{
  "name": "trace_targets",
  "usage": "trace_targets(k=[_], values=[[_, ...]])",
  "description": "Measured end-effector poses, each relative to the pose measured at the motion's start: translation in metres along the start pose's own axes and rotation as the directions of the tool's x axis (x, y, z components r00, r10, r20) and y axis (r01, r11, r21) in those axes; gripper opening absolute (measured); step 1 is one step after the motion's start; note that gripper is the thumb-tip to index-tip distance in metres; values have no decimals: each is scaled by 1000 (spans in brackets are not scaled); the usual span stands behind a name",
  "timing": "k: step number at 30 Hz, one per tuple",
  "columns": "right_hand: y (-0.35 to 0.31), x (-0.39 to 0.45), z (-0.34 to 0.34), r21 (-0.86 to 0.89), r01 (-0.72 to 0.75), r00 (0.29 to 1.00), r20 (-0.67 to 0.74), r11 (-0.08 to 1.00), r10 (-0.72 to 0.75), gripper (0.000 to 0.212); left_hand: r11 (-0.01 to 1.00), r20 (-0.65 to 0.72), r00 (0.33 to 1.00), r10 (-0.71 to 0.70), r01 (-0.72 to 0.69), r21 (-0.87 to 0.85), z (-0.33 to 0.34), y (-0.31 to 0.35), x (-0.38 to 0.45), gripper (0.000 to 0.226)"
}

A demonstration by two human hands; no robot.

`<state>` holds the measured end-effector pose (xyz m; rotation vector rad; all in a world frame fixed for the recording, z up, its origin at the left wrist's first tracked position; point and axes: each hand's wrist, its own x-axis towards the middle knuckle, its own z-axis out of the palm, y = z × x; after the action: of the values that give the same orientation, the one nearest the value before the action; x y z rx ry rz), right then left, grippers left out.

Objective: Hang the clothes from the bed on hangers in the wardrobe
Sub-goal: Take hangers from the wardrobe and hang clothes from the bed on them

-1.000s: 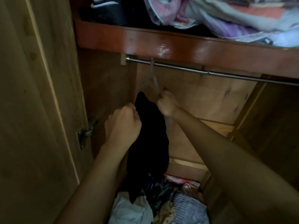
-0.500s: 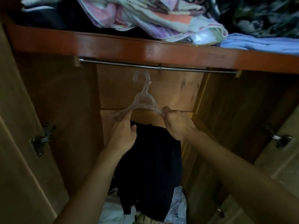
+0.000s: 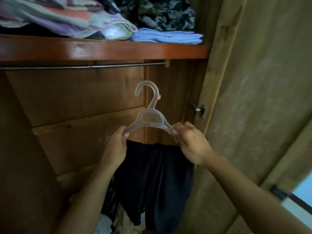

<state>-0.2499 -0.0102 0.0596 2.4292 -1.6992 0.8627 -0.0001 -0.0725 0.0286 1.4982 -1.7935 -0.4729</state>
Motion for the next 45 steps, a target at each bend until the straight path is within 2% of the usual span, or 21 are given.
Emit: trace_targets(k=[5,7,10,13,17,20,23,28,34,41,45], values=[[19,-71,-45,29,-183,982,-50,983,184,20,945,129,946,297,-272,-182,38,40,-14,21],[25,-98,-60,31,-235,969,-67,971,237,23,912,188,915,355,-296,-282,50,59,-22,23],[29,-141,-86,29,-325,938,-118,945,326,29,849,290,861,417,-255,-463,69,84,-34,17],[27,-183,-111,60,-421,880,-214,905,424,30,772,358,765,536,-273,-574,88,110,-44,10],[13,-230,-132,153,-583,734,-321,798,598,35,682,398,633,664,-295,-669,111,150,-56,10],[-9,-255,-143,177,-671,622,-393,720,677,20,654,469,517,716,-263,-709,128,173,-63,18],[-31,-277,-151,138,-765,508,-472,629,721,13,638,510,430,745,-236,-733,145,193,-72,25],[-75,-307,-155,33,-879,367,-587,475,721,12,533,465,293,835,-227,-815,168,221,-98,20],[-139,-339,-155,117,-946,143,-688,302,712,14,391,372,125,920,-226,-892,167,245,-142,20],[-200,-364,-149,131,-987,-41,-768,94,639,15,310,320,-28,947,-183,-933,167,264,-191,23],[-218,-376,-145,135,-990,-131,-783,-40,608,10,337,356,-94,930,-168,-926,170,272,-224,21]])
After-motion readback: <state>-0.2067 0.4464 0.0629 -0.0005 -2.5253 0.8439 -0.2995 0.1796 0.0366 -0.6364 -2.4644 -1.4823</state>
